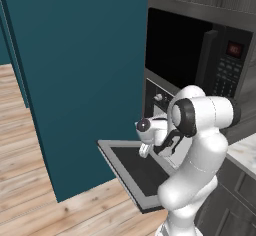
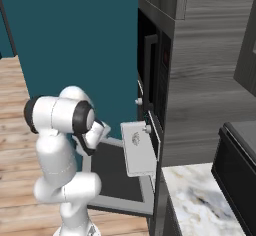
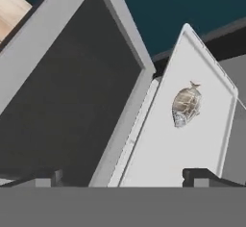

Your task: Place the fish on the top rack of the oven, and slide the tray back inside. Close the oven door.

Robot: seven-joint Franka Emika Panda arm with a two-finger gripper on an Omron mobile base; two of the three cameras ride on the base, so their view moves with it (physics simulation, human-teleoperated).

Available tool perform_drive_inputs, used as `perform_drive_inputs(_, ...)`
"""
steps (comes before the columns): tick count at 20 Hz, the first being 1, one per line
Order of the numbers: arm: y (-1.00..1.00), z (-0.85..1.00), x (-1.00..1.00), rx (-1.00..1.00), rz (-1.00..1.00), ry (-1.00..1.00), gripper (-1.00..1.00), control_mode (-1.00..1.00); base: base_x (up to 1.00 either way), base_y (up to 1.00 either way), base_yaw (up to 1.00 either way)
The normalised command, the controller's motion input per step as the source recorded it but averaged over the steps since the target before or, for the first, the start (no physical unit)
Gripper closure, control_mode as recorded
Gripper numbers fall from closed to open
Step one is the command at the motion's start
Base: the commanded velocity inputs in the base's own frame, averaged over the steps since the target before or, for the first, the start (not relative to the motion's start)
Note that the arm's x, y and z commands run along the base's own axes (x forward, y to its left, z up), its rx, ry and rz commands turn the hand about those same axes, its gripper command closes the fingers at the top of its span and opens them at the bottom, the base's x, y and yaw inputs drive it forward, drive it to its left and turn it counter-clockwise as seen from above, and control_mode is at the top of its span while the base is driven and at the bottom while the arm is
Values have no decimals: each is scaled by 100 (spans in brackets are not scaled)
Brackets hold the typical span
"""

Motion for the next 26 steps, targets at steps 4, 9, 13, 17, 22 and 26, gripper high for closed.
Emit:
perform_drive_inputs(4,40,7,3,-13,7,23,-100,-100,0,0,0)
perform_drive_inputs(9,8,0,43,-15,11,29,-100,-100,0,0,0)
perform_drive_inputs(13,0,0,39,-18,14,18,-100,-100,0,0,0)
perform_drive_inputs(17,-9,-20,4,-18,19,1,-100,-100,0,0,0)
perform_drive_inputs(22,-37,-33,0,-7,21,5,-100,-100,0,0,0)
perform_drive_inputs(26,-63,-41,0,0,24,18,-100,-100,0,0,0)
